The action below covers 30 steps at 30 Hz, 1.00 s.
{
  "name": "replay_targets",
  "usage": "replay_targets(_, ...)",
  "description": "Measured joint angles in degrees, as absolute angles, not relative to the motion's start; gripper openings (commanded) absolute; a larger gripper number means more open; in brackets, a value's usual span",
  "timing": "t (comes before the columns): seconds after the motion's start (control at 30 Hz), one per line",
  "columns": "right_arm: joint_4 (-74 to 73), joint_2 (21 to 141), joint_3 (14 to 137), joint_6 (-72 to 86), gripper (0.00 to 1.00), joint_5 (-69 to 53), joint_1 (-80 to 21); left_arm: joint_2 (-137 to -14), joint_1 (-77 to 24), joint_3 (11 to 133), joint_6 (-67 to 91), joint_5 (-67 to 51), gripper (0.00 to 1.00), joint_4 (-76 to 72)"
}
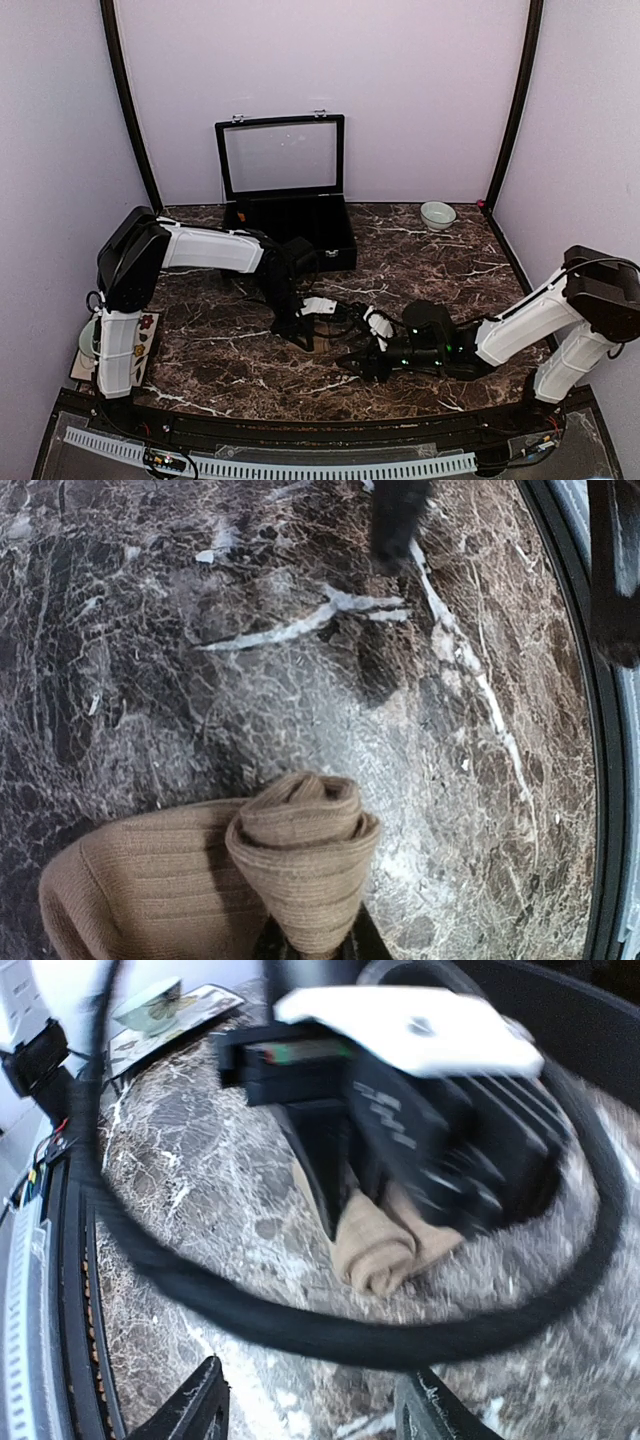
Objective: Roll the socks
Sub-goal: Roll the sock at the center of the board.
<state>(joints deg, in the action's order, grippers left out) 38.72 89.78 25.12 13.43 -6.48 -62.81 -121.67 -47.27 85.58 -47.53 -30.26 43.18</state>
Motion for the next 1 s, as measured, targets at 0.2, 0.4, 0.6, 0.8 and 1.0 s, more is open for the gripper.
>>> replay_targets(0.2, 44.51, 95.29, 26.35, 4.51, 0.53, -3.09, -65.39, -123.61, -46.57, 87.77, -47.57, -32.71, 0.05, 45.89)
replay_targets(0.4, 50.30, 101.47, 28.80, -1.15, 0.49, 0.36, -66.02, -124.11, -46.46, 87.88, -47.86, -34.79, 0.05, 46.98)
replay_targets(0.6, 55.81, 105.60, 30.55, -1.69, 0.42, 1.15, -65.91, -124.29, -46.46, 87.79, -48.03, -35.86, 0.05, 47.62)
replay_targets(0.8, 59.83, 109.62, 31.64, -0.14, 0.28, 0.36, -65.58, -124.18, -46.46, 87.11, -48.25, -36.88, 0.07, 47.83)
replay_targets(1.0, 61.21, 111.35, 32.10, 2.87, 0.15, -2.11, -64.49, -122.85, -46.57, 84.93, -48.45, -37.21, 0.10, 46.50)
